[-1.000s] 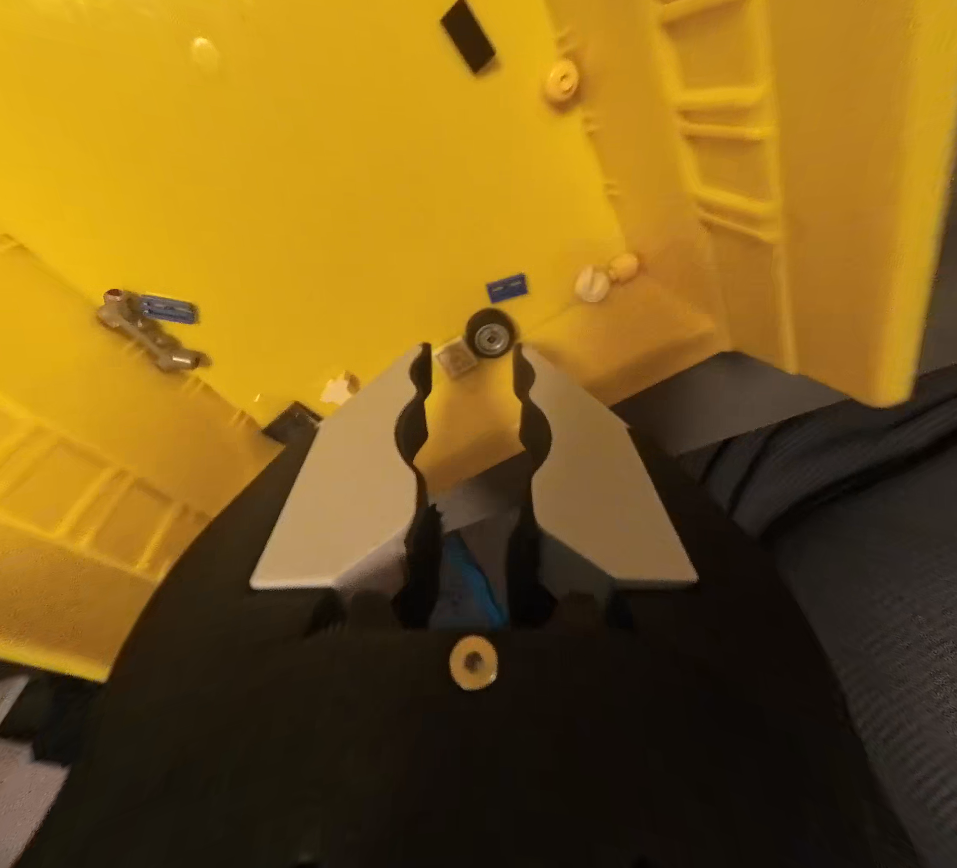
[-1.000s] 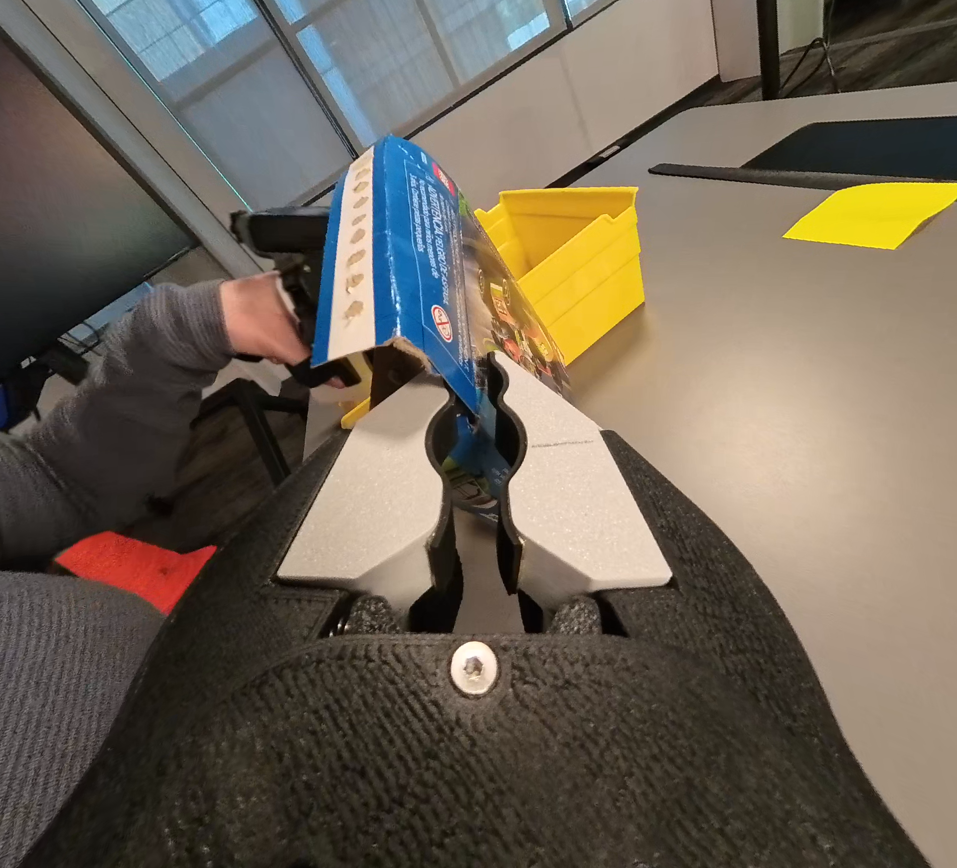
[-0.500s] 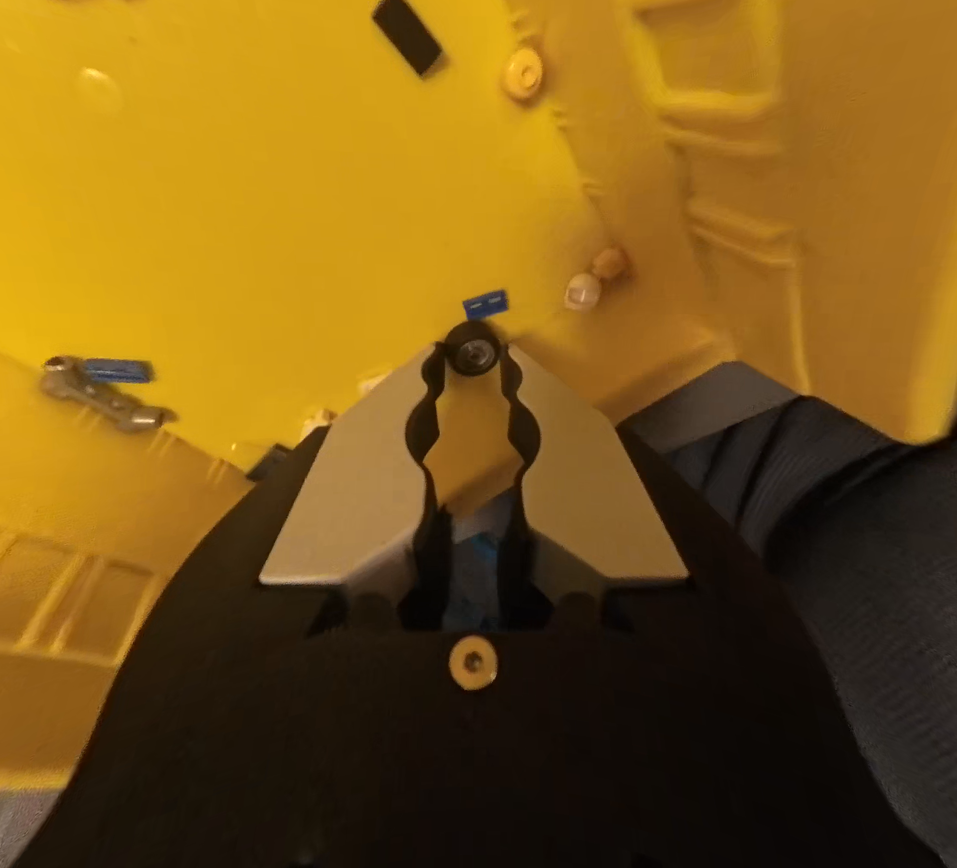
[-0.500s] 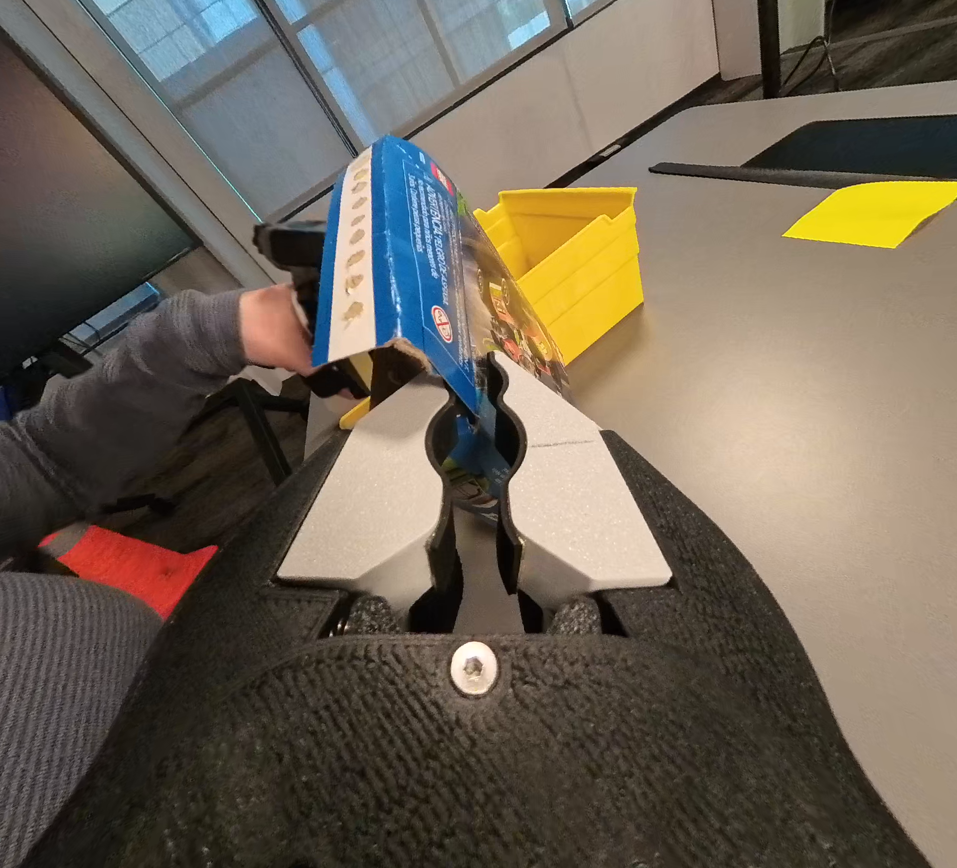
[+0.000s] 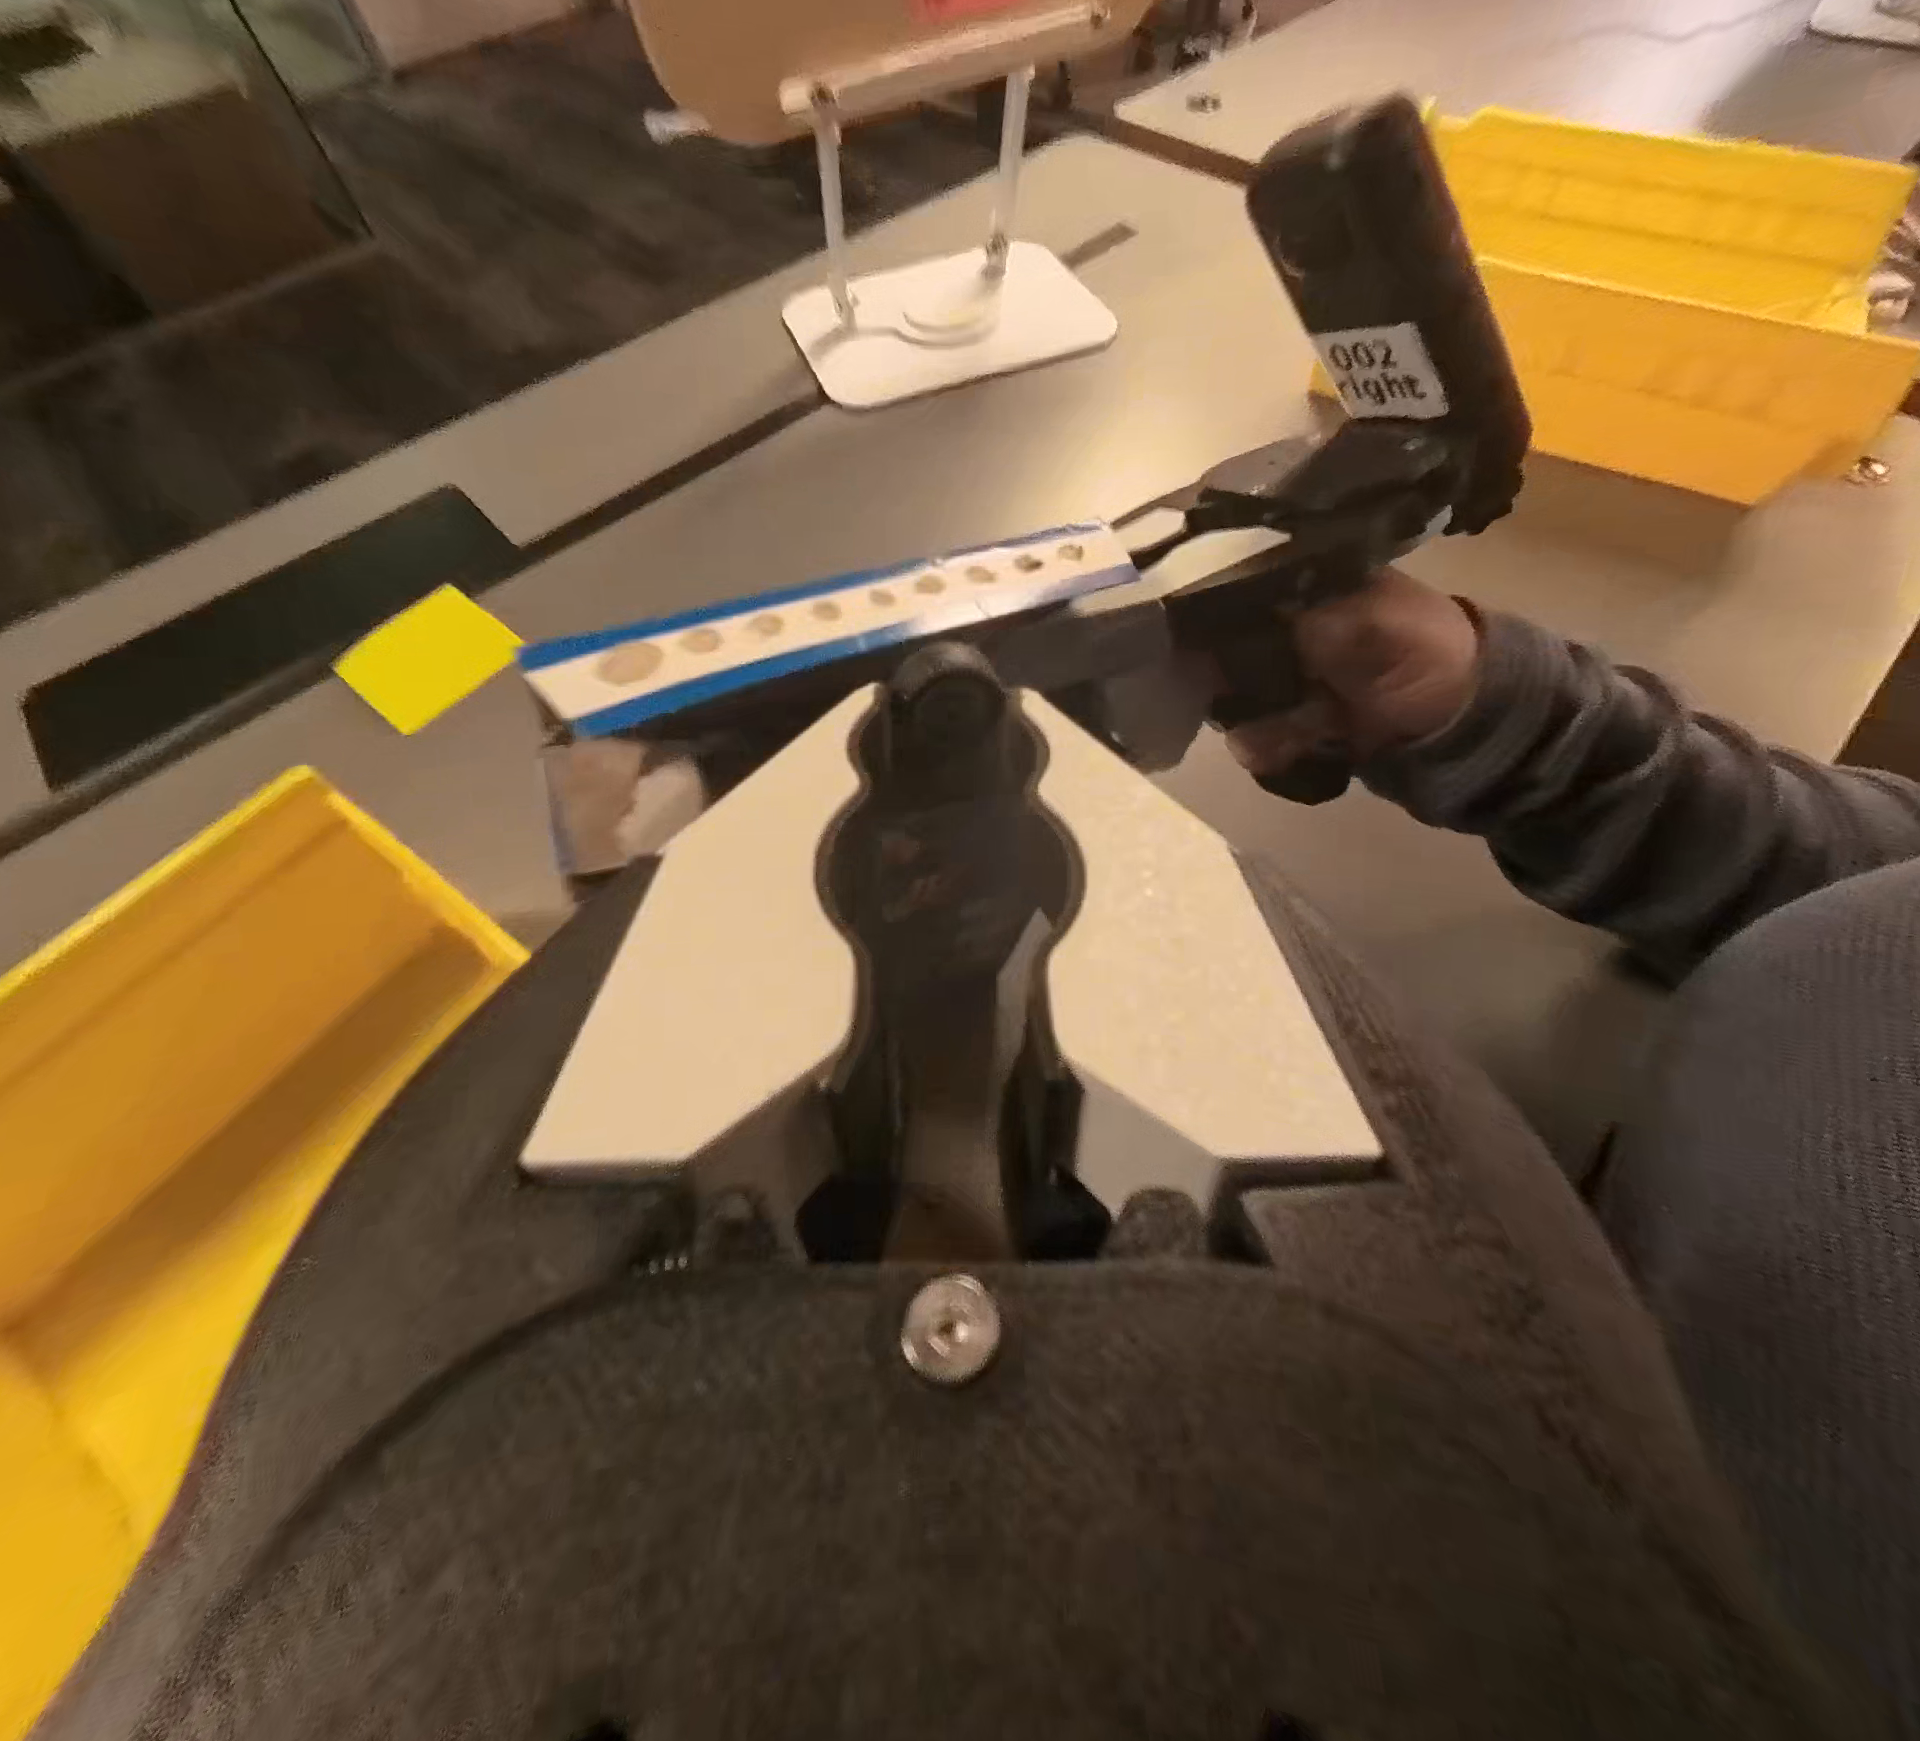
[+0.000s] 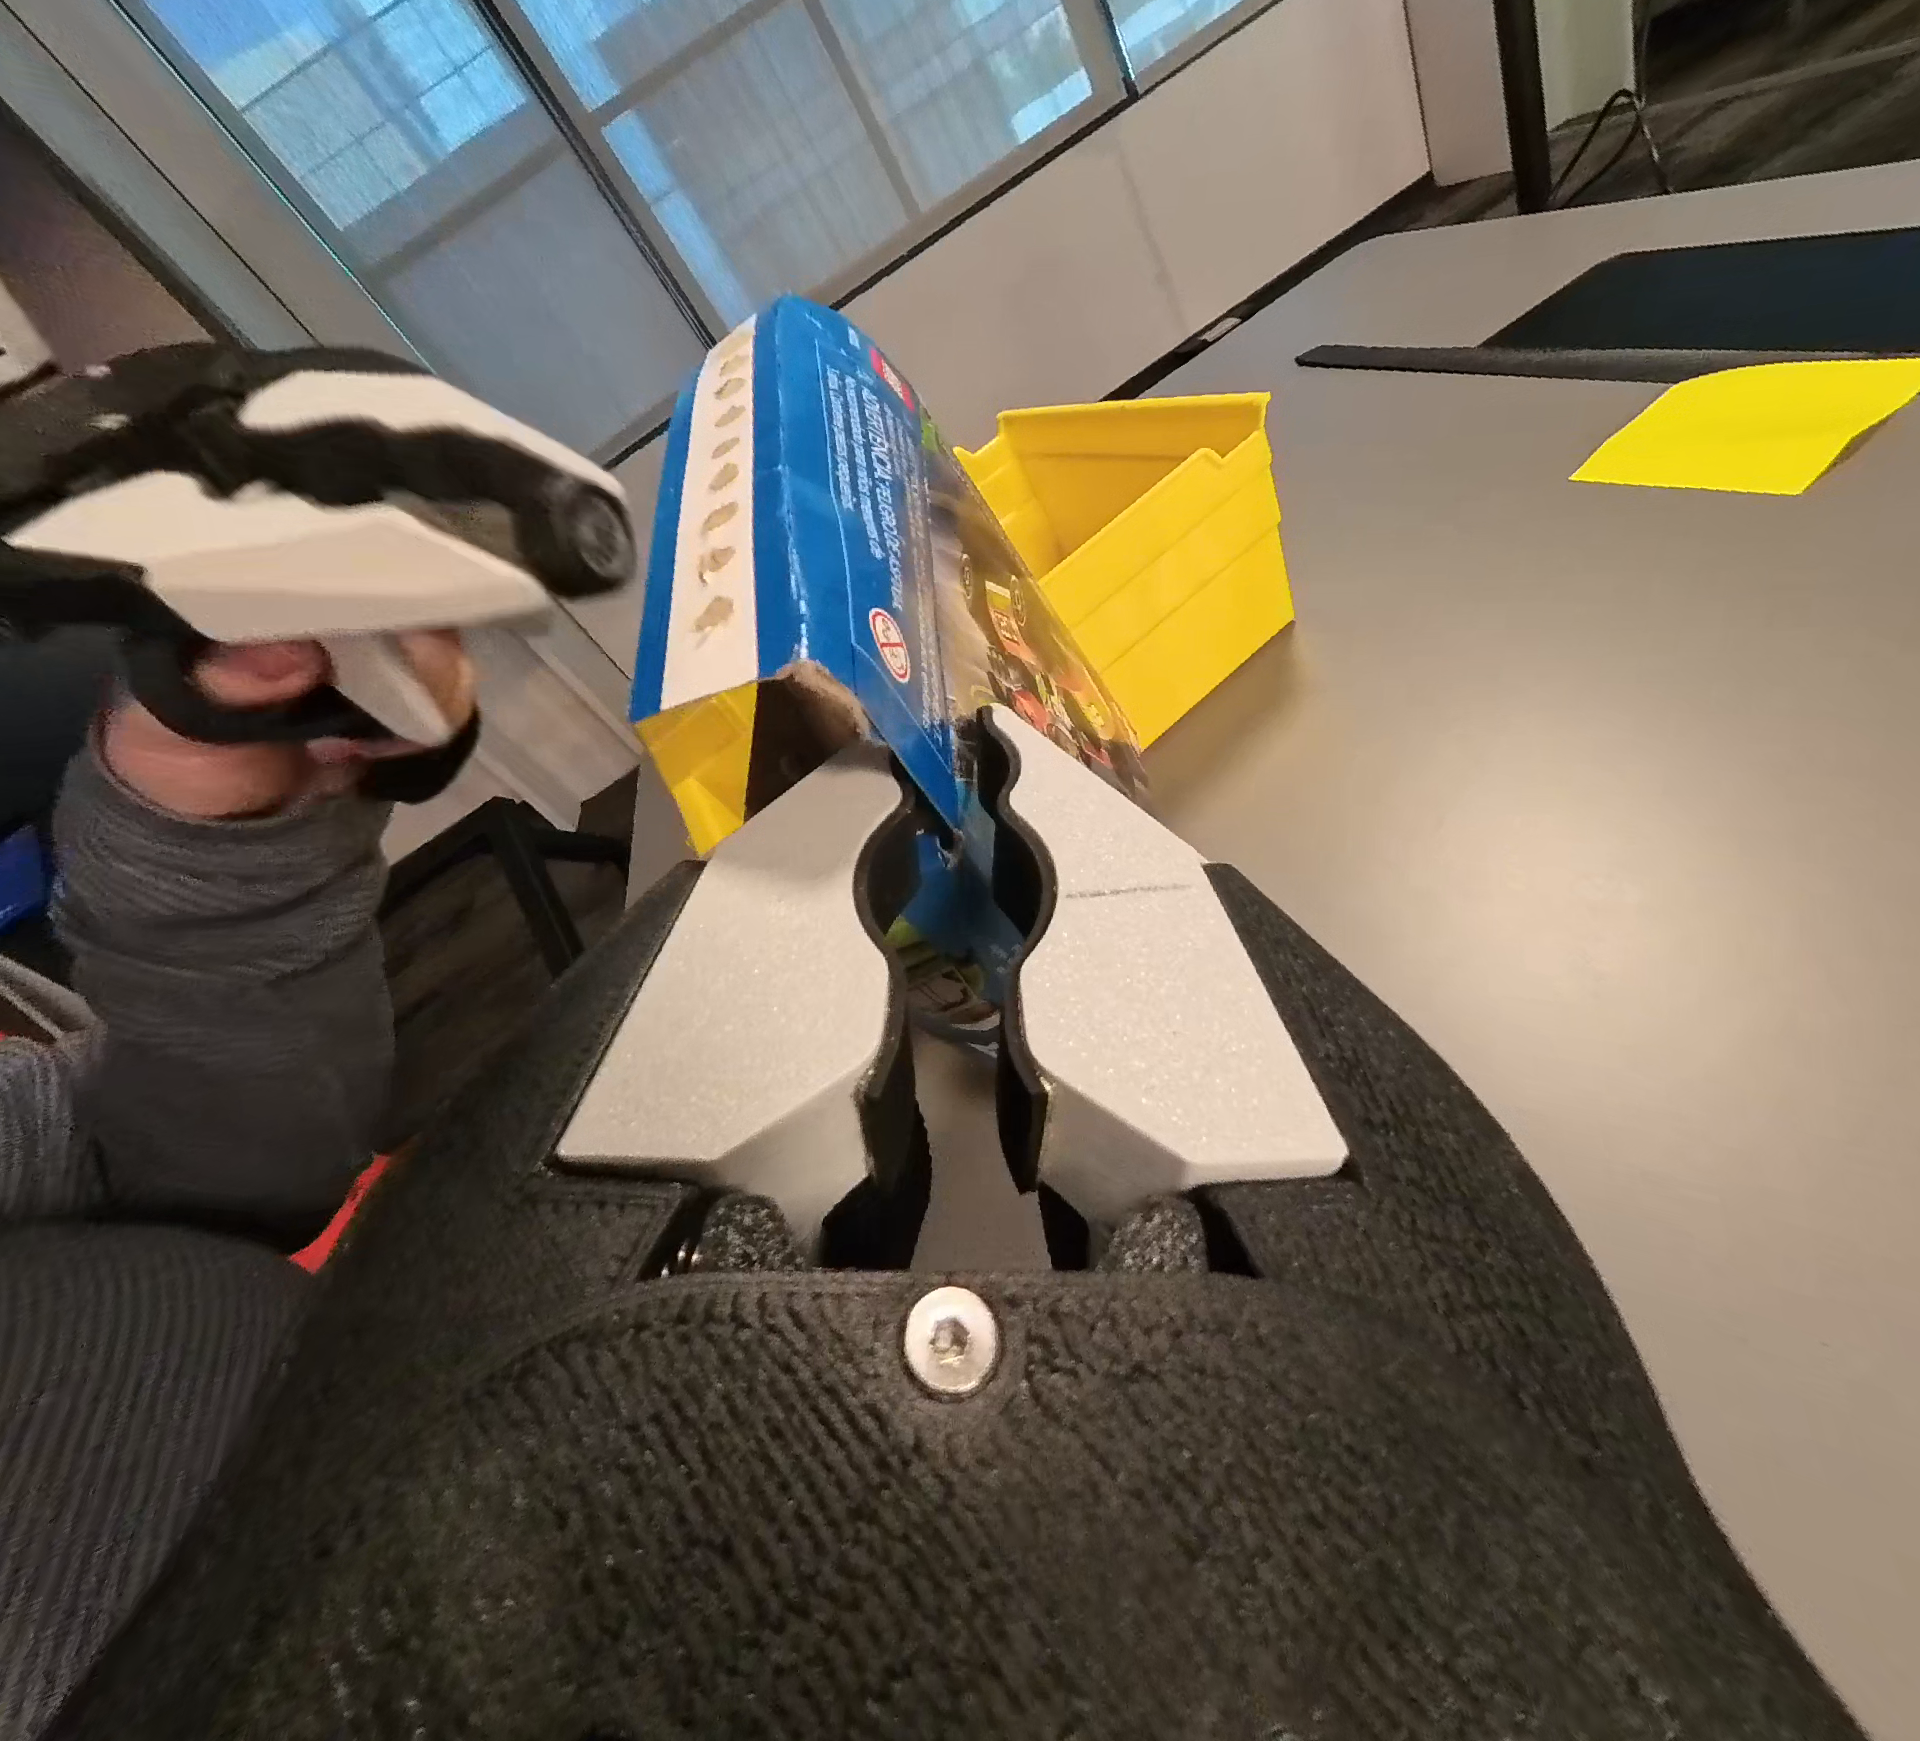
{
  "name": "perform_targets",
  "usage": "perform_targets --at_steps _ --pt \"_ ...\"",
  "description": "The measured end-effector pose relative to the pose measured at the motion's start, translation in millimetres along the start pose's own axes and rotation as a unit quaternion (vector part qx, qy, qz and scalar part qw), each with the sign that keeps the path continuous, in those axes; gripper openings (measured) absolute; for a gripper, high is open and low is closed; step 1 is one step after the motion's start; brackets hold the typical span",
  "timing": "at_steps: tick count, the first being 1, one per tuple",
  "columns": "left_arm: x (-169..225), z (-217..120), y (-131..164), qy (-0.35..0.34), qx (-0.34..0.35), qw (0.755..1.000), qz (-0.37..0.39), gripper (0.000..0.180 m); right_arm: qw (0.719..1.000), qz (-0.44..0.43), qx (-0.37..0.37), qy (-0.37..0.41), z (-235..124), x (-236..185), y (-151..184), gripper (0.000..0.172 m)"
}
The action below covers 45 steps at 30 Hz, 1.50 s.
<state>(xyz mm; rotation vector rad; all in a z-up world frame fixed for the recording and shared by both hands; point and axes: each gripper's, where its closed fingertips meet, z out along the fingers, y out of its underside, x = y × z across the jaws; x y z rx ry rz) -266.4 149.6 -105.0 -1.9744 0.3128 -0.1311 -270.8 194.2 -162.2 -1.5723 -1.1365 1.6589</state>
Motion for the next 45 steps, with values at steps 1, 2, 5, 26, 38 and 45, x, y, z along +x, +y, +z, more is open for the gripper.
perform_targets --at_steps 1,2,5,26,38,45 --pt "2 9 6 0.003 -0.017 1.0 -0.002 0.02 1.0 0.0 0.0 0.0 0 0 0 0.005" --pt "0 17 11 -0.007 -0.03 1.0 0.001 0.02 1.0 0.0 0.0 0.0 0 0 0 0.005" --pt "-13 32 20 -0.055 -0.052 0.997 0.024 0.024 1.0 0.001 0.001 -0.001 0 -1 0 0.005" --pt "-91 -64 199 -0.053 -0.383 0.909 -0.156 0.029 1.0 -0.002 0.002 -0.002 0 -2 0 0.005" --pt "-87 -93 270 -0.052 -0.568 0.789 -0.227 0.034 1.0 -0.001 0.001 -0.004 -1 -3 1 0.005" --pt "-97 -88 264 -0.064 -0.542 0.817 -0.186 0.014 1.0 -0.003 0.0 -0.004 -1 -3 1 0.005"
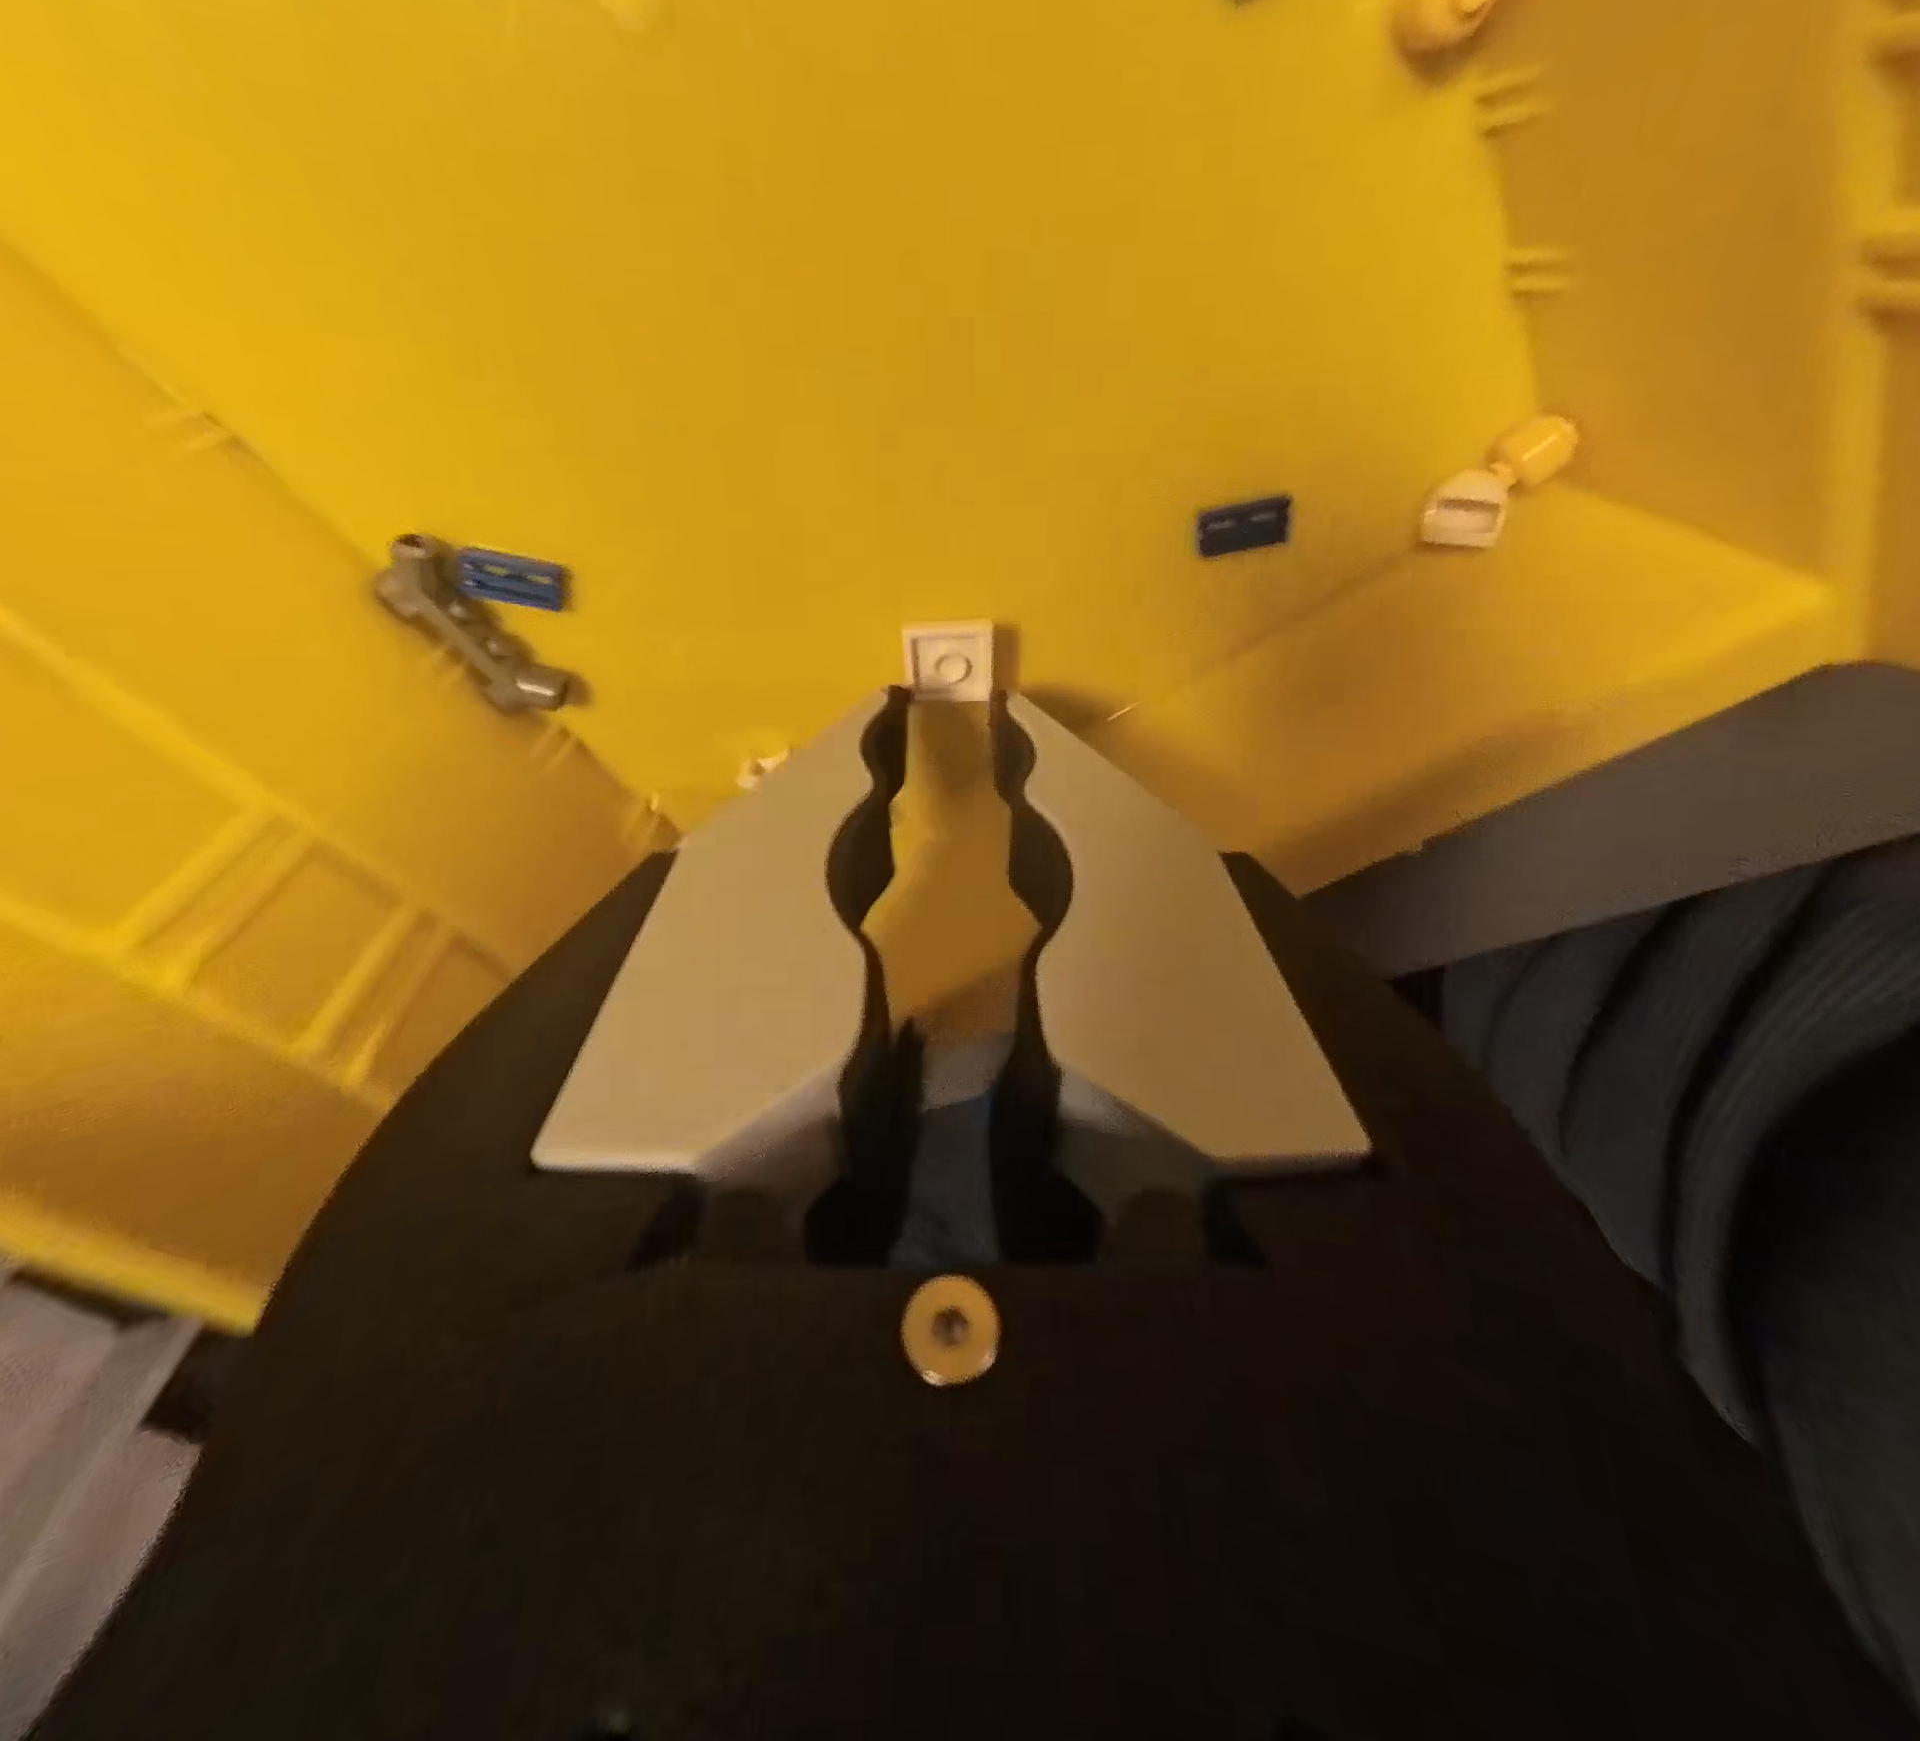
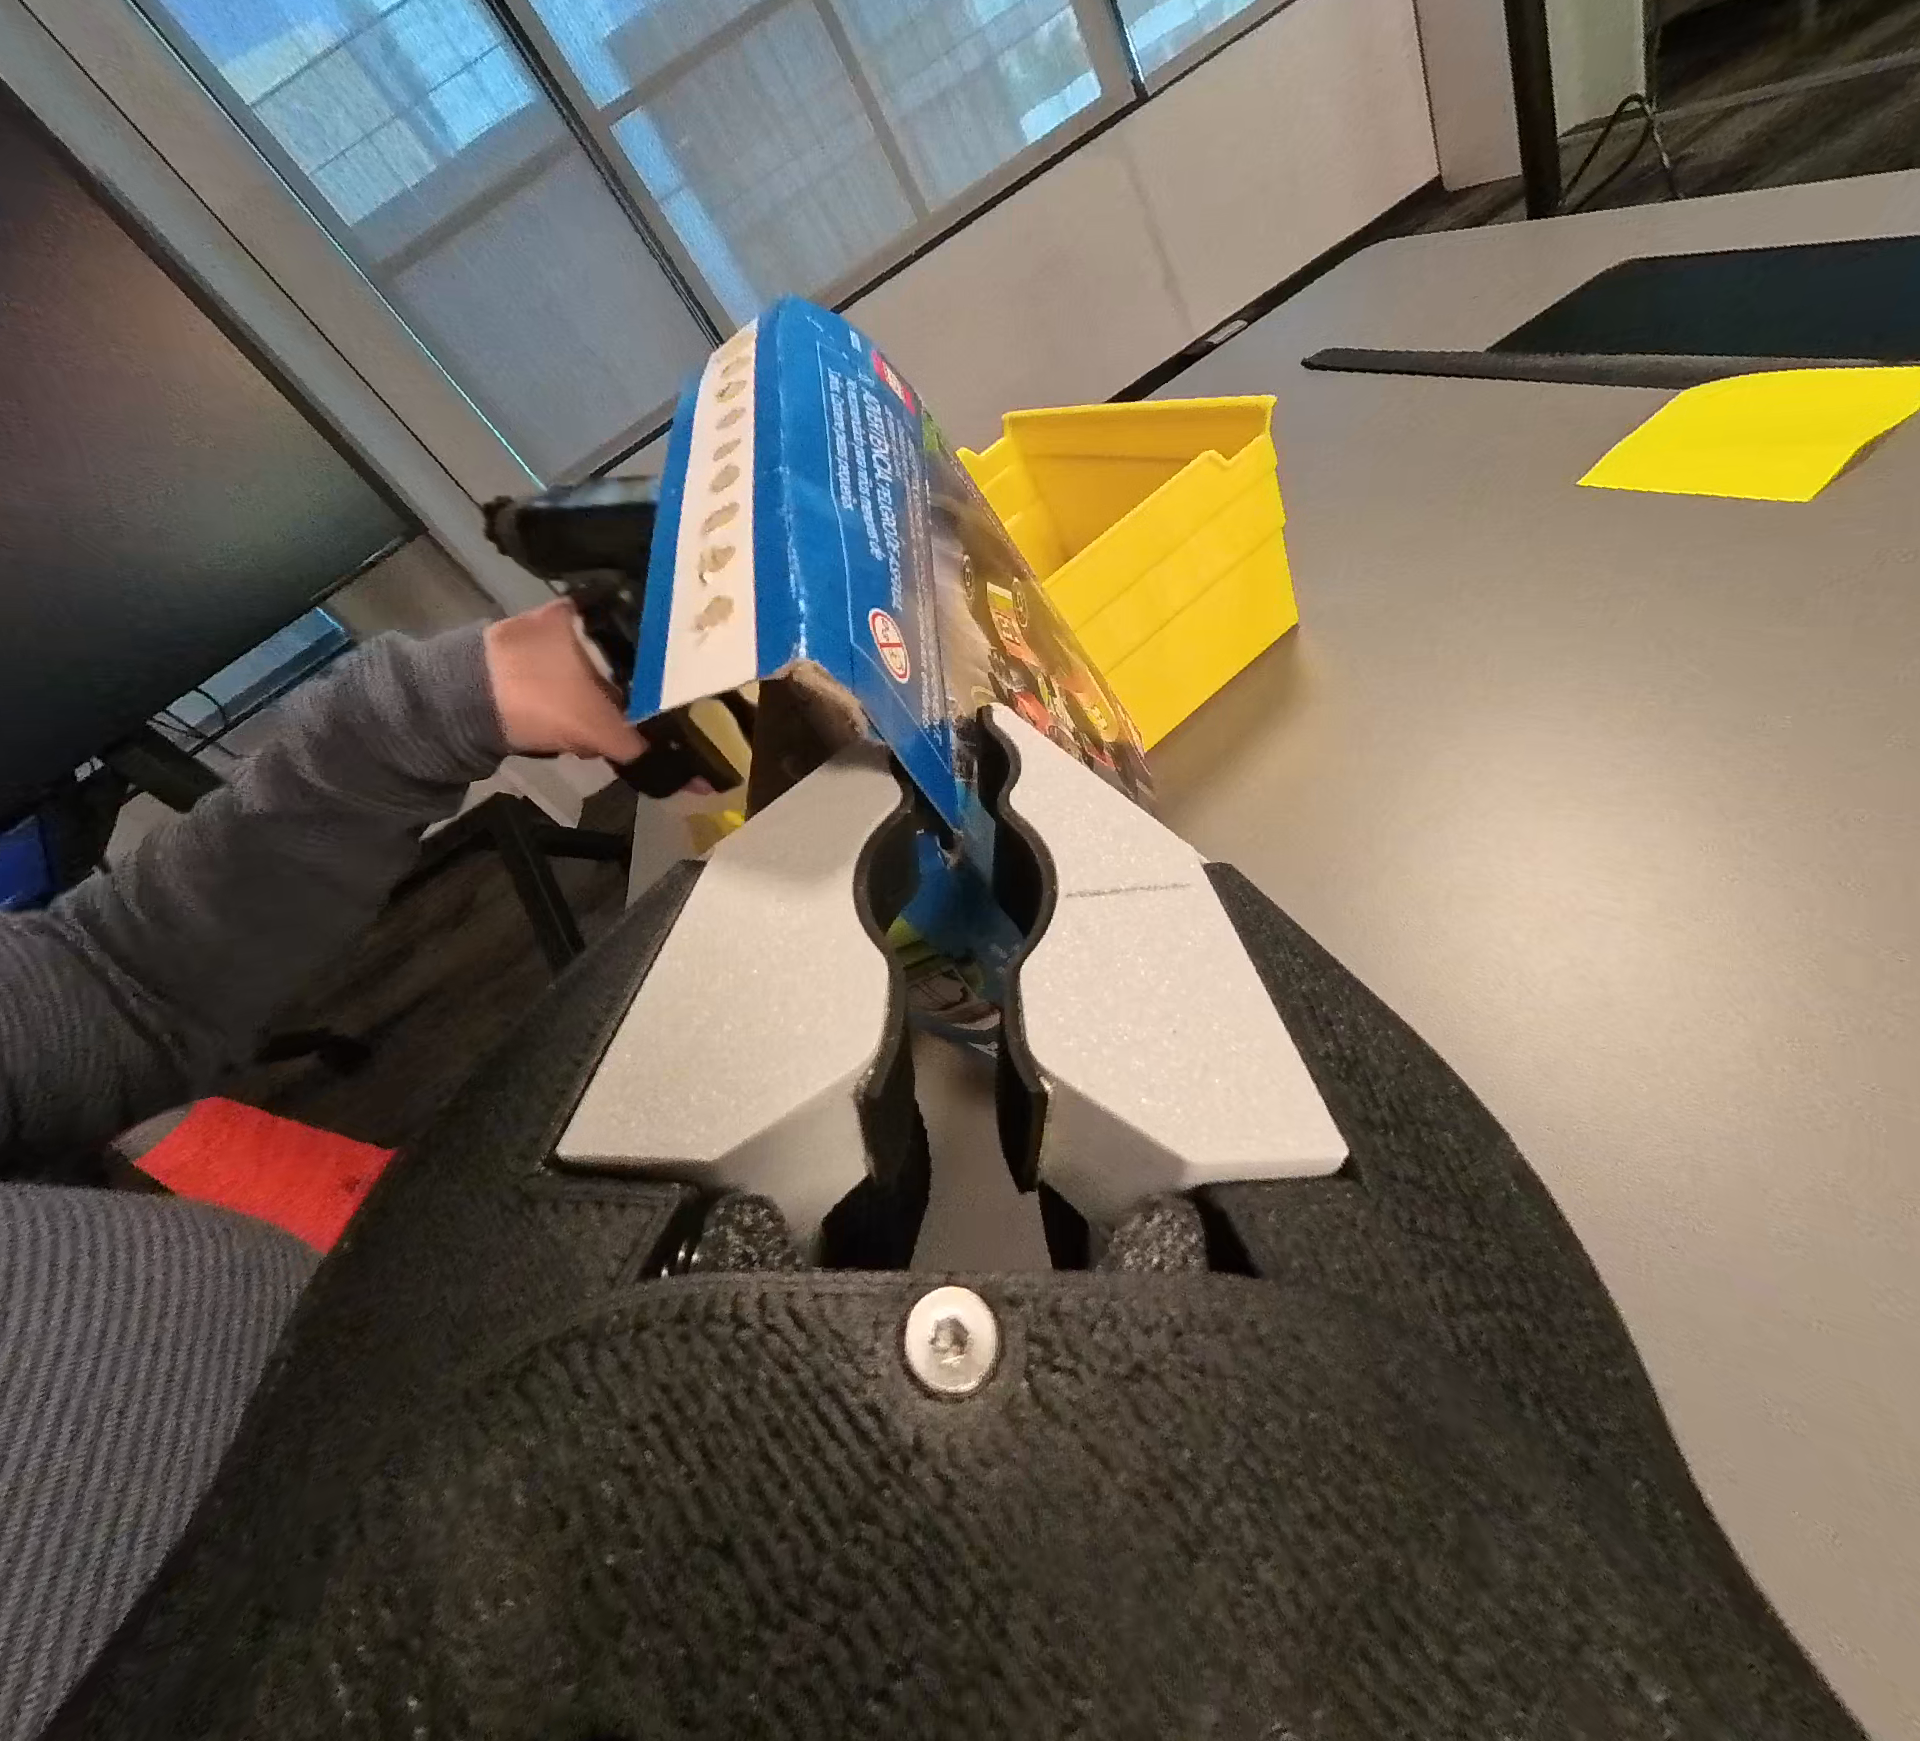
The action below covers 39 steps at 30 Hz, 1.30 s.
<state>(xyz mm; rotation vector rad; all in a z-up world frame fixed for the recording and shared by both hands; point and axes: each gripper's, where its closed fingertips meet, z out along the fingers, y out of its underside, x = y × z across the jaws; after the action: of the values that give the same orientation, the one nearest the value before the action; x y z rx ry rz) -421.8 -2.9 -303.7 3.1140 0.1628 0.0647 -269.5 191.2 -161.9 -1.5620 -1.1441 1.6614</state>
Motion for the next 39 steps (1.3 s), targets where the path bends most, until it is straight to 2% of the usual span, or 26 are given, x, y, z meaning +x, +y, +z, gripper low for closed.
perform_targets --at_steps 2,4,7,8,10,12,16,19,21,23,25,27,30,34,36,39 --pt "3 -19 -13 -0.014 0.061 0.998 0.007 0.014 1.0 0.001 0.001 0.001 0 0 0 0.005" --pt "15 -53 -33 -0.029 0.156 0.987 0.022 0.014 1.0 0.001 0.001 0.001 0 1 0 0.005" --pt "57 -120 -67 -0.037 0.319 0.943 0.091 0.014 1.0 0.002 0.003 0.001 1 1 0 0.005" --pt "77 -138 -74 -0.03 0.355 0.927 0.119 0.014 1.0 0.002 0.003 0.001 1 1 0 0.005" --pt "109 -163 -88 -0.033 0.401 0.9 0.165 0.014 1.0 0.002 0.003 0.001 1 1 0 0.005" --pt "135 -173 -101 -0.034 0.42 0.885 0.197 0.014 1.0 0.0 0.003 0.002 1 1 0 0.005" --pt "172 -175 -126 0.001 0.428 0.873 0.232 0.015 1.0 -0.003 0.001 0.003 1 0 0 0.005" --pt "179 -169 -142 -0.009 0.416 0.878 0.235 0.015 1.0 -0.003 0.002 0.003 1 0 0 0.005" --pt "177 -158 -148 -0.032 0.392 0.89 0.23 0.015 1.0 -0.002 0.002 0.003 1 1 0 0.005" --pt "172 -151 -155 -0.06 0.38 0.896 0.222 0.041 1.0 -0.003 0.002 0.003 1 1 0 0.005" --pt "176 -147 -156 -0.049 0.38 0.896 0.223 0.053 1.0 -0.005 0.001 0.003 1 1 0 0.005" --pt "176 -149 -155 -0.042 0.389 0.894 0.22 0.056 1.0 -0.005 0.001 0.002 1 0 0 0.005" --pt "168 -160 -142 -0.032 0.4 0.892 0.208 0.056 1.0 -0.004 0.002 0.002 1 0 0 0.005" --pt "124 -176 -104 -0.037 0.423 0.899 0.107 0.055 1.0 -0.005 0.002 0.003 1 1 -1 0.005" --pt "89 -166 -82 -0.045 0.413 0.909 0.031 0.053 1.0 -0.008 0.001 0.004 1 0 0 0.005" --pt "34 -126 -52 -0.067 0.334 0.938 -0.057 0.049 1.0 -0.015 -0.001 0.004 2 -2 0 0.005"
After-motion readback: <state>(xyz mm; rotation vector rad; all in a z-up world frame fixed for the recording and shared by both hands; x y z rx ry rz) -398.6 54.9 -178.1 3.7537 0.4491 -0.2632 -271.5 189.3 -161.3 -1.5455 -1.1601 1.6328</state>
